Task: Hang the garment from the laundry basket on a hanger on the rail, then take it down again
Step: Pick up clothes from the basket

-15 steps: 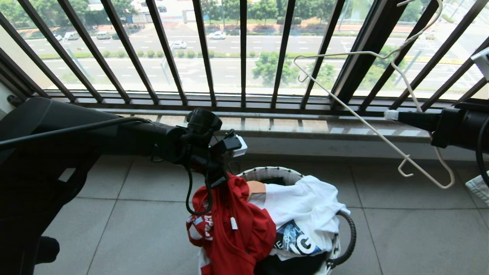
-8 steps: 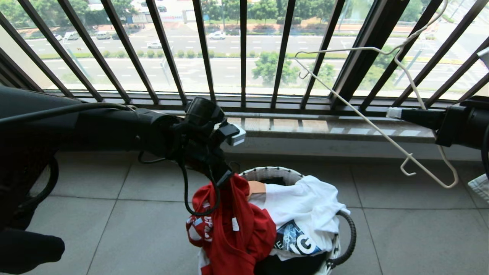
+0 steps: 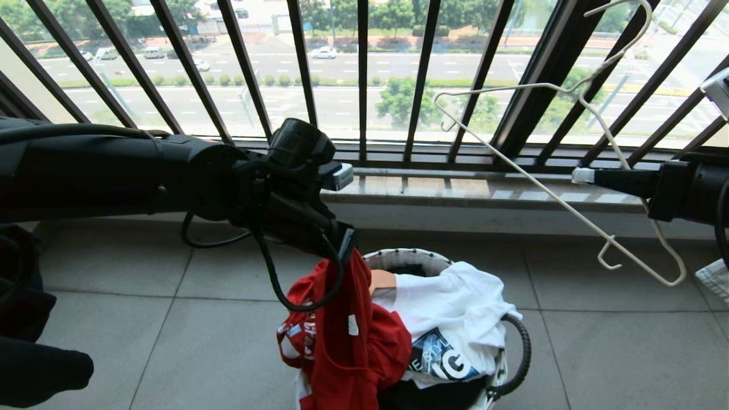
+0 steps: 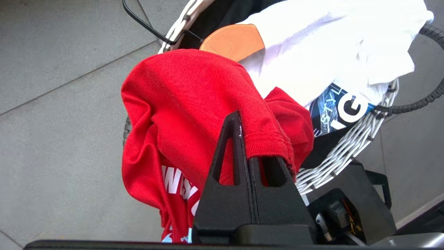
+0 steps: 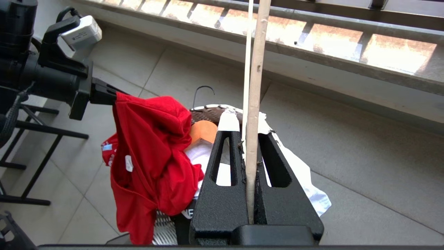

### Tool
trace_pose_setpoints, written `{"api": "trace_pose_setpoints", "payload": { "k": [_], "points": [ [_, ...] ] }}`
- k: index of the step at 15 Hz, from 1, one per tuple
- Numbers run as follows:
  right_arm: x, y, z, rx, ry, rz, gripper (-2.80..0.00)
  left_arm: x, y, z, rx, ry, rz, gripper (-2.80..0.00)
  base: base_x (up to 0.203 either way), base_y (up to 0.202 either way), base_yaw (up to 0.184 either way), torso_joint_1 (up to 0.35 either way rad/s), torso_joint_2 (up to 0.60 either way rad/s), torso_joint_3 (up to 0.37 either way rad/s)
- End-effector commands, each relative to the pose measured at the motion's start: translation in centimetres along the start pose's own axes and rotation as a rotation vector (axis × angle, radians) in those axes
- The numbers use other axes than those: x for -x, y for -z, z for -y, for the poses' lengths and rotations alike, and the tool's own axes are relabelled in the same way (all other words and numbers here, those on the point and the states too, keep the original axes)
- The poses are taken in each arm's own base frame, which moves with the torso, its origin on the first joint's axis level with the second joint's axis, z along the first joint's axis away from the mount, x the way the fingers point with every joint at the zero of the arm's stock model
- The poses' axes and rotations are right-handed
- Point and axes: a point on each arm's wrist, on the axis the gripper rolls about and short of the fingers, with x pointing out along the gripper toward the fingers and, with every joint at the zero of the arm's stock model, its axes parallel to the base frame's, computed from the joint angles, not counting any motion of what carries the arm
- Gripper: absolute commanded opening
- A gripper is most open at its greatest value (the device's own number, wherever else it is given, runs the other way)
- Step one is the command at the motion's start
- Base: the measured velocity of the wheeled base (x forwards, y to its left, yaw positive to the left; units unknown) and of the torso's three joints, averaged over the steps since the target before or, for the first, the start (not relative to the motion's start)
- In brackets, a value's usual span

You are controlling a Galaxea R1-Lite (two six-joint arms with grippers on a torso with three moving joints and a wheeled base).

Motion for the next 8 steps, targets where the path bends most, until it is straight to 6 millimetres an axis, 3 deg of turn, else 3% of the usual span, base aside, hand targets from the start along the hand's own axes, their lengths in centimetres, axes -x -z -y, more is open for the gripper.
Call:
{"api": "trace_pose_setpoints", "payload": {
  "k": [1,8],
  "points": [
    [-0.74,0.19,0.55,-0.012,0.0,-0.015,-2.8,0.3,-0.21,0.34,0.077,0.007,0.013,-2.8,0.0,0.0,0.0,0.0,0.0,0.0],
    [-1.14,0.34,0.91,-0.02,0.004,-0.024,-2.8,0.5,-0.37,0.3,0.074,0.005,0.021,-2.8,0.0,0.0,0.0,0.0,0.0,0.0]
  ]
}}
